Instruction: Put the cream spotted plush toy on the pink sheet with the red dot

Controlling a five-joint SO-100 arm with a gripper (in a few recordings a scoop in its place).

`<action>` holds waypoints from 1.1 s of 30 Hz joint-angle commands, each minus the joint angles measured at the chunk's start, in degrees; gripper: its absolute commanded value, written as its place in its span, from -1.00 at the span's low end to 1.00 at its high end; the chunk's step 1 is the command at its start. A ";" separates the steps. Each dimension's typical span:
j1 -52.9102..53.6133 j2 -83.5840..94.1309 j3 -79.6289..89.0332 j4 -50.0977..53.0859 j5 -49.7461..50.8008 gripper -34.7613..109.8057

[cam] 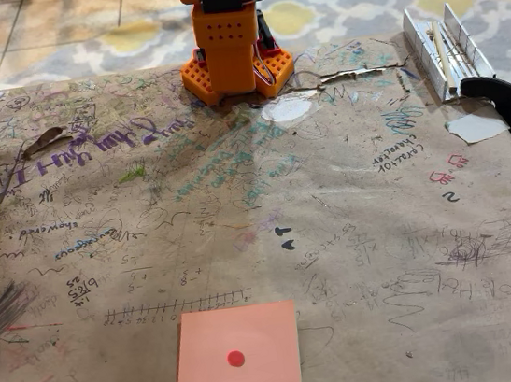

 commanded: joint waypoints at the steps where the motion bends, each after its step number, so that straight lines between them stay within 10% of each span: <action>1: 0.35 -1.85 1.93 -0.18 -1.49 -0.52; 10: 0.18 -3.34 20.39 -2.02 -3.25 -0.52; 17: 1.67 -21.88 74.88 -36.04 -23.55 0.00; 21: 0.44 -15.91 76.90 -19.51 -18.98 0.01; 33: 0.97 -1.85 76.90 -20.04 -17.67 0.00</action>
